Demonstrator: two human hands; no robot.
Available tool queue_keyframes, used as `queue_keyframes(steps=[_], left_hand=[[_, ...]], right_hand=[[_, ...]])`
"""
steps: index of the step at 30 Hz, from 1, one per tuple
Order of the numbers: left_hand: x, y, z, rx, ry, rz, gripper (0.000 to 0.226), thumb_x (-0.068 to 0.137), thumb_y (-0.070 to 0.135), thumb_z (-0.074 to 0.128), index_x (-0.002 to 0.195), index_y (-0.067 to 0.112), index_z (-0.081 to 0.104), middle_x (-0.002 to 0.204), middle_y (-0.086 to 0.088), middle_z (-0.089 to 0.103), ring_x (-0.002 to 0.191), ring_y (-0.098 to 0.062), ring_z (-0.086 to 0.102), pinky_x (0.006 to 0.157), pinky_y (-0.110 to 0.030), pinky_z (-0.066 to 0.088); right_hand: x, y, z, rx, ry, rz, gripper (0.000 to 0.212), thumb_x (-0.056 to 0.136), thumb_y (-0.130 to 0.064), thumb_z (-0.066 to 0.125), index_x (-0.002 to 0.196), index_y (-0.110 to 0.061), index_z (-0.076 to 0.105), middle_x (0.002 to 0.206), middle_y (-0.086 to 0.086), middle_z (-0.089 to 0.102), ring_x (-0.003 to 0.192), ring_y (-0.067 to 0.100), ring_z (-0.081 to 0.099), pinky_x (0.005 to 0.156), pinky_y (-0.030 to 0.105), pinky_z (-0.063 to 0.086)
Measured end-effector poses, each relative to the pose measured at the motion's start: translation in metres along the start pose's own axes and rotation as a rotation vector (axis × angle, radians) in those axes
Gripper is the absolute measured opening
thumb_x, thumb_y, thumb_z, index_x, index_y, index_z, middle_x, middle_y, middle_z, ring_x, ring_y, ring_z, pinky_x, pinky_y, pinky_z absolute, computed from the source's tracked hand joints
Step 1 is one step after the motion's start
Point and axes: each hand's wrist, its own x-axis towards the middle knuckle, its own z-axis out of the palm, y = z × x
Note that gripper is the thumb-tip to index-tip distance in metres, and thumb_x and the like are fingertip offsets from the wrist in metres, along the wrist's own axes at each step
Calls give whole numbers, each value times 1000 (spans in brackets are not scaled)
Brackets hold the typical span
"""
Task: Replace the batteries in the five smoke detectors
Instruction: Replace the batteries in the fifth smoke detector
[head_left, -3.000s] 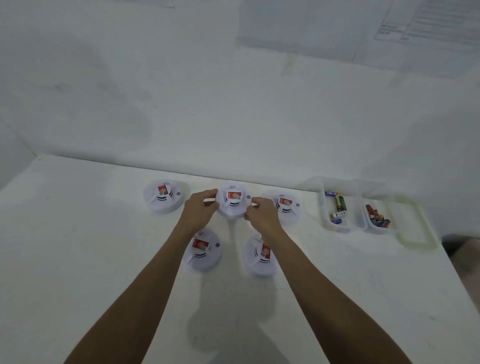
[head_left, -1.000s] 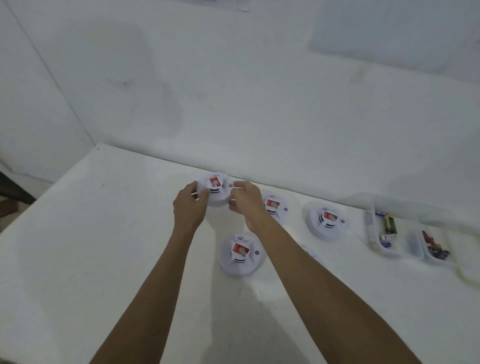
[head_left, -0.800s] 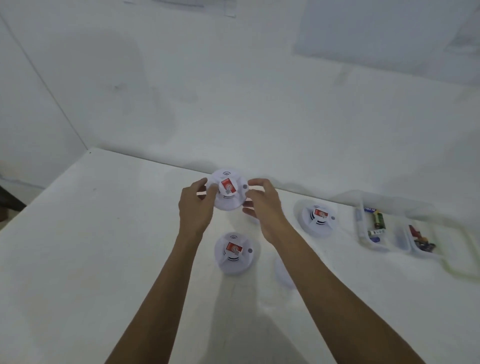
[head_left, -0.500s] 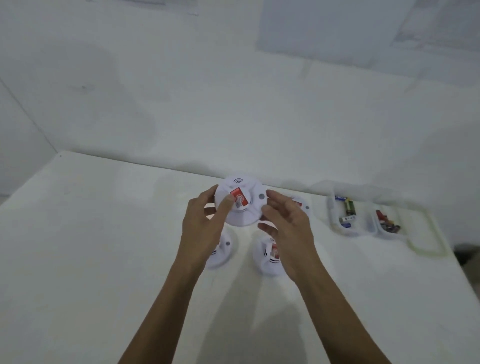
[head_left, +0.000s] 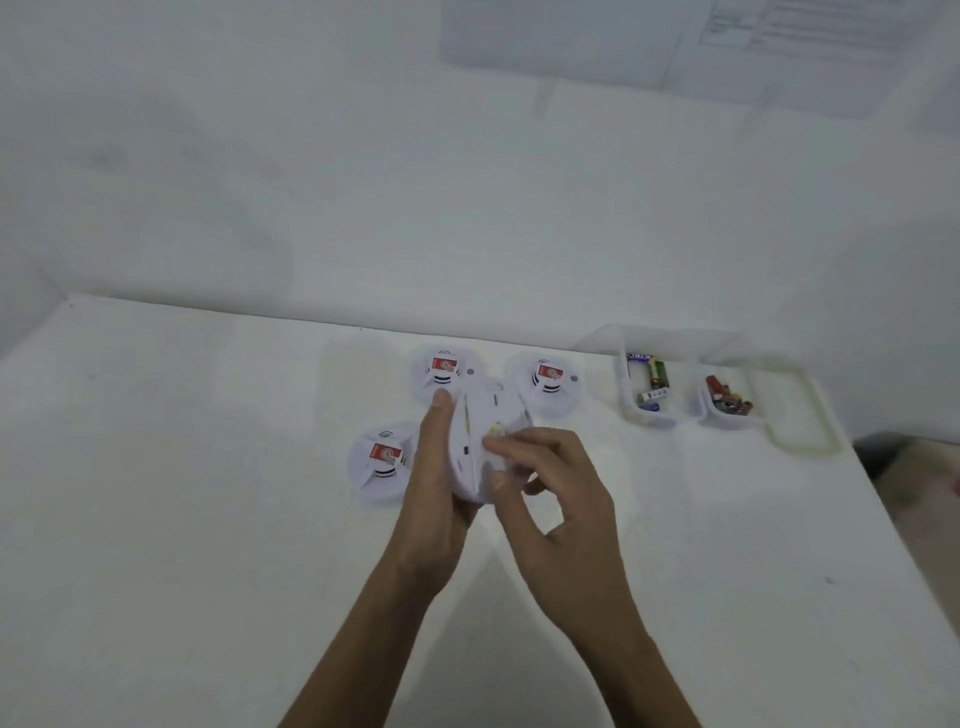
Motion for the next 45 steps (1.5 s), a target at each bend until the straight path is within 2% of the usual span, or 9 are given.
queue_keyframes(steps=[3, 9, 12, 16, 22, 26, 33, 38, 45], left_hand=[[-5, -3, 0, -170, -48, -119, 57, 96, 53, 28, 124, 17, 61, 115, -13, 69, 102, -28, 67, 87, -42, 55], [-9, -11, -3, -241, -42, -130, 51, 98, 43, 27, 125, 14, 60, 112, -12, 66, 98, -24, 64, 84, -38, 51], [-8, -13, -6, -229, -18, -124, 48, 97, 41, 27, 108, 18, 68, 98, -9, 70, 87, -23, 67, 71, -35, 57], [-10, -13, -1, -191, -40, -128, 53, 97, 40, 25, 88, 22, 74, 79, -4, 70, 75, -18, 68, 60, -29, 55], [-14, -12, 4, -176, -30, -95, 65, 99, 37, 20, 69, 30, 77, 71, 1, 71, 65, -11, 69, 55, -24, 55], [-16, -9, 7, -162, -6, -85, 68, 100, 34, 19, 65, 30, 77, 67, 2, 71, 62, -9, 69, 53, -22, 55], [-19, -6, 8, -87, 51, -46, 49, 103, 25, 20, 81, 26, 64, 57, 7, 69, 53, -6, 67, 46, -19, 54], [-14, -10, 0, -119, 45, -64, 56, 102, 29, 21, 77, 23, 71, 66, 1, 71, 62, -12, 68, 50, -22, 54], [-10, -14, -3, -115, 42, -82, 47, 100, 38, 24, 92, 22, 67, 76, -1, 71, 69, -12, 69, 56, -25, 56]], right_hand=[[-2, -2, -6, -149, 75, -63, 29, 88, -36, 55, 109, -22, 68, 117, -4, 53, 112, 10, 53, 85, 14, 48], [-6, -10, -9, -340, 71, -68, 47, 83, -48, 53, 115, -17, 65, 117, 1, 56, 108, 12, 49, 82, 4, 36], [-7, -14, -7, -386, 72, -37, 61, 78, -58, 51, 123, -16, 59, 117, -4, 48, 107, 10, 44, 79, 4, 35], [-6, -21, -6, -395, 64, 57, 75, 67, -66, 54, 127, -20, 54, 107, -8, 40, 101, 12, 47, 71, 17, 50], [-5, -27, -2, -446, 38, 131, 73, 65, -59, 65, 124, -18, 54, 109, 1, 51, 99, 20, 51, 76, 37, 55], [-4, -29, -1, -465, 34, 133, 70, 65, -59, 61, 122, -18, 55, 108, 1, 54, 97, 20, 53, 79, 35, 51], [-1, -33, -2, -473, 9, 64, 67, 65, -54, 62, 121, -18, 51, 108, -2, 50, 95, 18, 50, 77, 34, 49], [0, -31, -3, -535, -7, 39, 68, 65, -56, 62, 121, -20, 48, 108, -1, 51, 94, 18, 51, 72, 36, 56], [1, -38, -6, -463, -100, 186, 76, 73, -56, 70, 136, -24, 41, 121, -2, 43, 108, 11, 38, 91, 35, 49]])
